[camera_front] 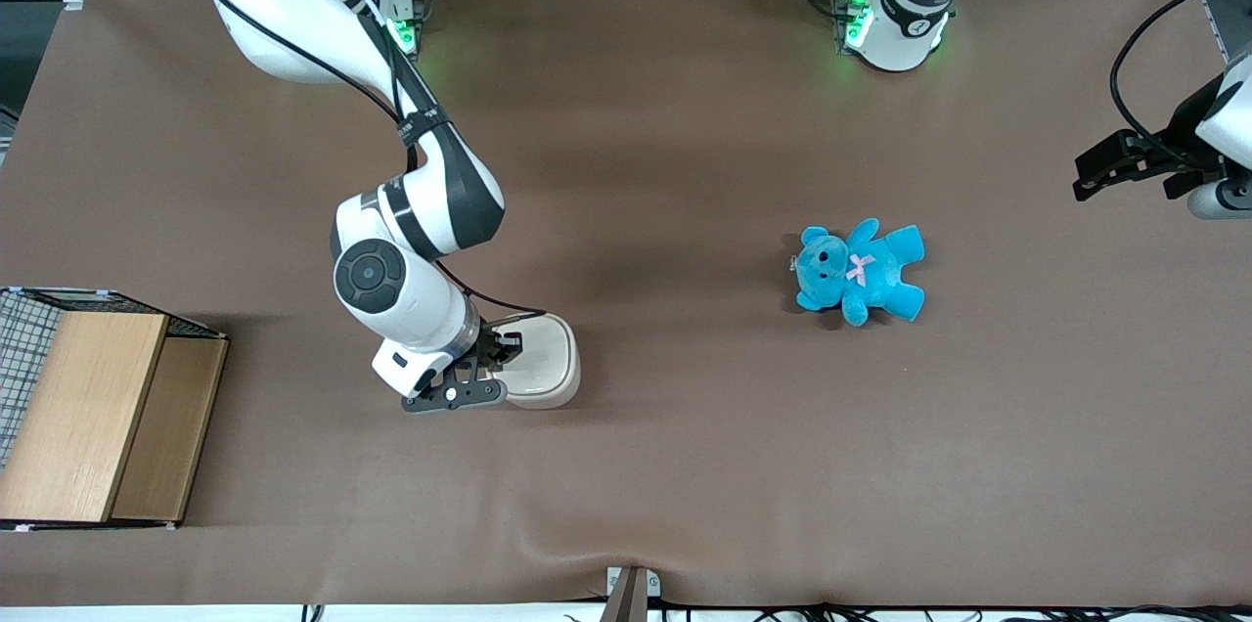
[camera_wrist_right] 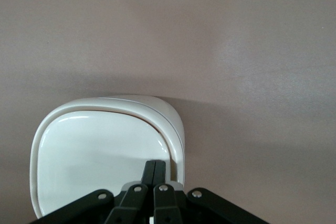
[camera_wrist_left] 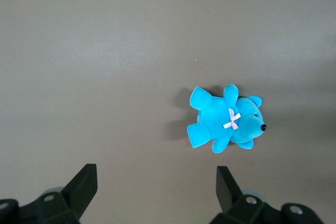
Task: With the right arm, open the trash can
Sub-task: 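Push the lid edge with the right gripper to flip it open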
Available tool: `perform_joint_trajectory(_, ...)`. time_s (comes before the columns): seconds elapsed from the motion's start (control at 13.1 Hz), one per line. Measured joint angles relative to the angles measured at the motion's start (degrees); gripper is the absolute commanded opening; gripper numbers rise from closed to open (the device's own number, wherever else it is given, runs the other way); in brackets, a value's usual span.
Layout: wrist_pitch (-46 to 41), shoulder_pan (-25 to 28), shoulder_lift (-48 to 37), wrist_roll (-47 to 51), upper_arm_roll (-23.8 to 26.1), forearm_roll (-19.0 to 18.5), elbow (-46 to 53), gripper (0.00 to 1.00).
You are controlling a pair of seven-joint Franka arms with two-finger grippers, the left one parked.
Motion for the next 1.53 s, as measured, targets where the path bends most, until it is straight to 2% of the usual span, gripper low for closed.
perform_joint_trajectory(0.69,0.13,0.00,0.00,0.00,0.00,0.00,-0.13,0.00)
perform_joint_trajectory(0.92,-2.41,0.01,-0.04,0.02,0.02,0.11,1.02,0.00)
perform_joint_trajectory(1.22,-9.34,0.08,-0.14,1.98,0.18,1.79,5.61,0.00)
perform_joint_trajectory(1.53,-12.58,0.22,-0.23,5.22,1.08,5.89,8.88,0.00)
